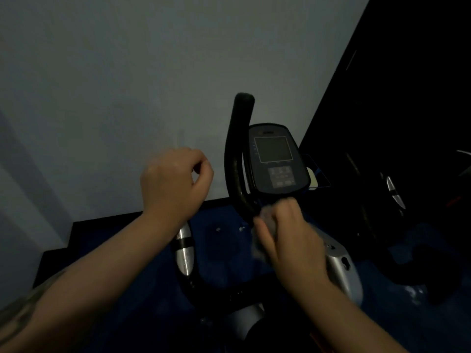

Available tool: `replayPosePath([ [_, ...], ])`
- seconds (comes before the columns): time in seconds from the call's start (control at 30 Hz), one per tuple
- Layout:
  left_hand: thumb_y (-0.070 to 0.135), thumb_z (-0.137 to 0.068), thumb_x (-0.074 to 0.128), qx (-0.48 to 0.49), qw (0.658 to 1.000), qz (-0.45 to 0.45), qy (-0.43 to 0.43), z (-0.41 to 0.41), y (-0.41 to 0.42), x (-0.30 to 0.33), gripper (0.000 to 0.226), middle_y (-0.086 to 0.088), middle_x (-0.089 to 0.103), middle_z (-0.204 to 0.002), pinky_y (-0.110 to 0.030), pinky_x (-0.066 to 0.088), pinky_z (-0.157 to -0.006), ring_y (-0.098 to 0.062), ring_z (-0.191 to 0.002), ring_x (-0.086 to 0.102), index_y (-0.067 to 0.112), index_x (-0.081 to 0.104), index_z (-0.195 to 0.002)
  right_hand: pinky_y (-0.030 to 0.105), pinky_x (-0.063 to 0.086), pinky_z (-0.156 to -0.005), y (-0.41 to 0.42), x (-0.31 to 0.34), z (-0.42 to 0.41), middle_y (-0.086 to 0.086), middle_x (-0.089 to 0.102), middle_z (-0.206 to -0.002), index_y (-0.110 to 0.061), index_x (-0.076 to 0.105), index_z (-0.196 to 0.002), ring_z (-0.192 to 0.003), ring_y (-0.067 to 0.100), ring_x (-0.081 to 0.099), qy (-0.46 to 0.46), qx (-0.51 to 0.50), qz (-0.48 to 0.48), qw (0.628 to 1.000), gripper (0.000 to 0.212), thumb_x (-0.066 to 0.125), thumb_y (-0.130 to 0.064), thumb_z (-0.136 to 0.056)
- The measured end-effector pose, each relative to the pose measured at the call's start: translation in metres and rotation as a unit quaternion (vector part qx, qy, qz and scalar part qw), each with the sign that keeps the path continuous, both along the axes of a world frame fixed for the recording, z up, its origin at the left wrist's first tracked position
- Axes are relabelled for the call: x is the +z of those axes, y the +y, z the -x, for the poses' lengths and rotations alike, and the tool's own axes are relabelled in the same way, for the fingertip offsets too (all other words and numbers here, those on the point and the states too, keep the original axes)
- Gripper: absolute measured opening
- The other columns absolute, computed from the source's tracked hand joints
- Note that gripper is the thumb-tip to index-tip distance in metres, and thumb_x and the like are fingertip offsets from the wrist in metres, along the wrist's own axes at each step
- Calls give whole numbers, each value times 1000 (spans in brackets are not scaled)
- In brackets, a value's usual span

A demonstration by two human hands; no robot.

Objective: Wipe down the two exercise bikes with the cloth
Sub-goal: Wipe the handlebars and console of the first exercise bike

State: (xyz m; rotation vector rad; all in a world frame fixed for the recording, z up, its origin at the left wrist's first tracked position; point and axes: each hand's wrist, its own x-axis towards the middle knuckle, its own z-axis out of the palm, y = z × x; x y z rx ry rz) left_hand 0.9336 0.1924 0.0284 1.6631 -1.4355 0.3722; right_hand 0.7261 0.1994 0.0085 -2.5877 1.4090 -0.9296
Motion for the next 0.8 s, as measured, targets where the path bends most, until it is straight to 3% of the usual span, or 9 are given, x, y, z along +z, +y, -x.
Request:
replayPosePath([
  [0.1, 22, -84, 55, 5, 1000, 4, 6, -1, -1, 0, 20, 5, 60, -62, -25, 32, -48, -14, -57, 53, 19, 65, -67, 11, 18, -43, 0, -4, 5, -12, 32, -86, -23, 40, -85, -59, 8, 43, 26, -7, 10, 1000, 23, 45, -44, -90],
  [0.2, 24, -84, 53, -2, 1000, 5, 5, -1, -1, -1, 22, 5, 61, -62, -27, 35, -48, -15, -58, 54, 18, 65, -67, 17, 15, -44, -30, 15, -38, -7, 39, -85, -17, 43, -84, -62, 9, 38, 10, -28, 37, 999, 25, 49, -39, -94],
  [0.33, 26, -85, 49, -8, 1000, -2, 9, -1, 0, 0, 25, 4, 61, -63, -32, 41, -49, -17, -60, 55, 18, 65, -67, 27, 28, -48, -45, 26, -64, -3, 50, -90, -20, 41, -87, -67, 10, 46, -38, -32, 19, 999, 25, 44, -43, -96],
  [0.5, 25, -83, 50, -3, 1000, -4, 18, -1, 0, 0, 23, 7, 59, -60, -24, 30, -52, -15, -57, 53, 20, 64, -65, 8, 20, -43, -7, 6, -22, -8, 47, -85, -26, 39, -86, -58, 1, 42, 26, -1, 39, 999, 26, 41, -51, -90],
  [0.63, 28, -84, 47, -10, 1000, -8, 18, -2, -1, 0, 27, 6, 58, -60, -24, 30, -53, -16, -57, 52, 19, 64, -65, 28, 31, -52, -48, 30, -60, -4, 48, -89, -19, 43, -87, -69, 10, 47, -14, 10, 25, 1000, 27, 46, -45, -94],
  [0.73, 29, -83, 46, -12, 1000, -16, 18, -2, 1, 2, 28, 5, 59, -60, -25, 32, -51, -16, -58, 53, 17, 63, -64, 32, 36, -58, -67, 39, -80, -3, 49, -93, -19, 42, -89, -76, 15, 53, -98, -7, -2, 995, 27, 46, -45, -95],
  [0.8, 28, -83, 46, -13, 1000, -20, 17, -2, 1, 2, 27, 6, 59, -60, -24, 30, -52, -15, -58, 53, 18, 63, -64, 28, 38, -55, -53, 28, -67, -4, 49, -95, -25, 39, -92, -76, 12, 53, -112, 6, -16, 994, 25, 47, -48, -92],
])
